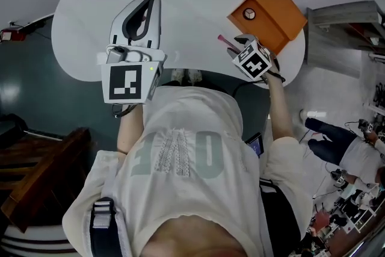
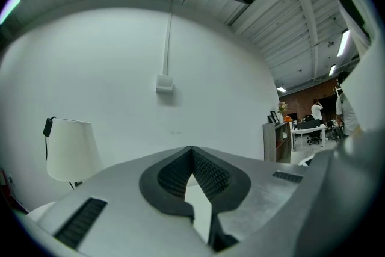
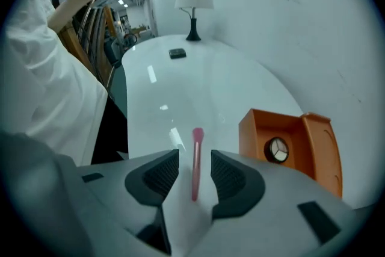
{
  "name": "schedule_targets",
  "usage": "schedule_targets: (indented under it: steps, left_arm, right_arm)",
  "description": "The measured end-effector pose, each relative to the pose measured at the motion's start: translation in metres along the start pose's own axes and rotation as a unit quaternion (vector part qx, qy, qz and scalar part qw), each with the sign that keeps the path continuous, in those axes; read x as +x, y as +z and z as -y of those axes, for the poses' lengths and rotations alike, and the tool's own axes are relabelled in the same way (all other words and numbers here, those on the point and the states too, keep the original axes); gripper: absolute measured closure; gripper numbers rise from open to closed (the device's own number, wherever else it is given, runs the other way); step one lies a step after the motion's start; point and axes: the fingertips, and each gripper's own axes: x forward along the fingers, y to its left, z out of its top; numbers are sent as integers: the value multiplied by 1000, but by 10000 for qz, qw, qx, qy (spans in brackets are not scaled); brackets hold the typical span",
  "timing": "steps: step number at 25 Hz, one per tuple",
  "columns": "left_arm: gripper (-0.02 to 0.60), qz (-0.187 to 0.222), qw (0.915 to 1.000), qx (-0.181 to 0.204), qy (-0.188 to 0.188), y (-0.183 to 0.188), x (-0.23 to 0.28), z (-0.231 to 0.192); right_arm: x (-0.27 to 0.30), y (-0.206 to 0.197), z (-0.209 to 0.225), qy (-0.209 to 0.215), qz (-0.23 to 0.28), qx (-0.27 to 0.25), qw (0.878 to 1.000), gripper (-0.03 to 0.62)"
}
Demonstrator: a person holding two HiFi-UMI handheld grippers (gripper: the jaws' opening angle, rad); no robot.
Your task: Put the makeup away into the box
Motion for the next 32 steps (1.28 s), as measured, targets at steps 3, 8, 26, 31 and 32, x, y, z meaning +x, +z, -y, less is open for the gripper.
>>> schedule_targets:
  steps: [3, 8, 26, 31, 32]
  left_arm:
    - [575, -1, 10000, 9, 24, 0, -2, -1]
    - [575, -22, 10000, -5, 61, -1, -5, -5]
    - [575, 2, 9999, -30, 107, 0, -10, -8]
    - [575, 107, 9999, -56, 22, 7, -3, 2]
    - [575, 109, 9999, -54, 3, 8, -3, 3]
  right_arm:
    - [19, -17, 1, 61, -369, -20, 9993, 424]
    - [34, -29, -2, 165, -653, 152, 9976, 507]
    - [-35, 38, 15, -248, 1244, 1032, 9865, 543]
    - [-125, 97, 14, -671, 2780, 1090, 9520, 543]
    - [-141, 104, 14, -744, 3055, 1143, 9424, 543]
